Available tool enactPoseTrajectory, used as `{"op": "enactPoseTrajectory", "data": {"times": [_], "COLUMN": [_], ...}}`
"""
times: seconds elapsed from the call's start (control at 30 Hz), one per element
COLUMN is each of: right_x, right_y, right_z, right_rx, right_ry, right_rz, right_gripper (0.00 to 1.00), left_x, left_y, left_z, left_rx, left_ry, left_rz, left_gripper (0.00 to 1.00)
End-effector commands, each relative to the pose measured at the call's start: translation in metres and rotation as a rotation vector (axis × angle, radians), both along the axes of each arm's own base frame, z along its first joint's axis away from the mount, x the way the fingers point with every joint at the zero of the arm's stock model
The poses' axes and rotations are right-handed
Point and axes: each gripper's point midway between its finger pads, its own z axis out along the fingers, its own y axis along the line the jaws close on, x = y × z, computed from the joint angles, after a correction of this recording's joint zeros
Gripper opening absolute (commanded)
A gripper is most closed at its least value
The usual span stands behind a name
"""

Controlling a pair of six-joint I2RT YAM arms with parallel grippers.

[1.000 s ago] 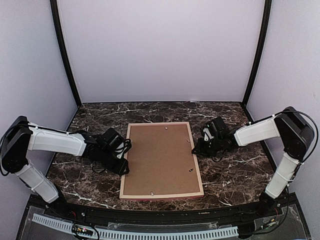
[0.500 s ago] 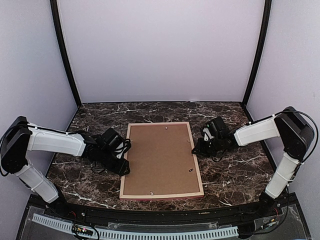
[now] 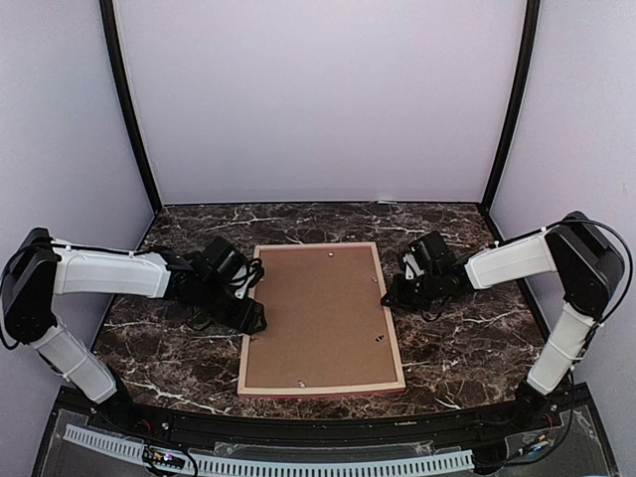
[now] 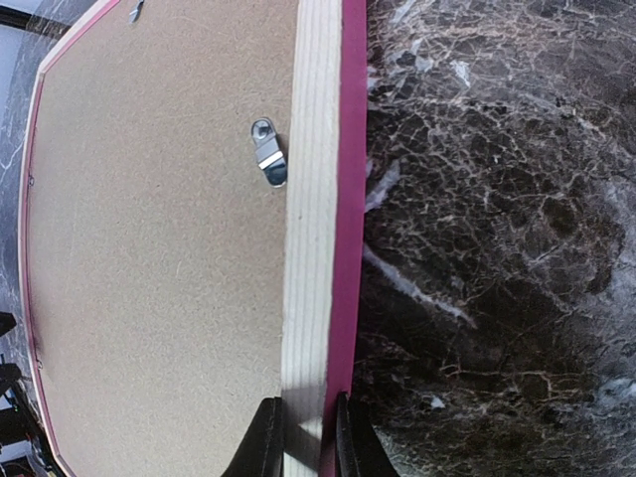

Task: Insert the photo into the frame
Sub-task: Press the fastener onto the backboard.

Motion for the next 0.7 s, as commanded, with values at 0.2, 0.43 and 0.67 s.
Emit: {"op": "enactPoseTrajectory", "data": {"times": [0.2, 0.43, 0.67], "right_x": [-0.022, -0.027, -0.031], "right_y": [-0.012, -0.011, -0.009], "right_z": [-0.019, -0.021, -0.024], "right_rx": [-0.050, -0.046, -0.044], "right_ry": [0.094, 0.100, 0.110], "right_rz": [0.004, 0.005, 0.005], "right_gripper": [0.04, 0.04, 0.04], "left_x": [0.064, 0.077, 0.075], "left_y": [0.025, 0.014, 0.013], "left_z": [-0.004, -0.017, -0.024], "left_rx": [-0.022, -0.042, -0.044], "left_ry": [0.034, 0.065, 0.090], "left_rz": [0.238, 0.235, 0.251], "left_gripper": [0.64, 0.53, 0.38]}}
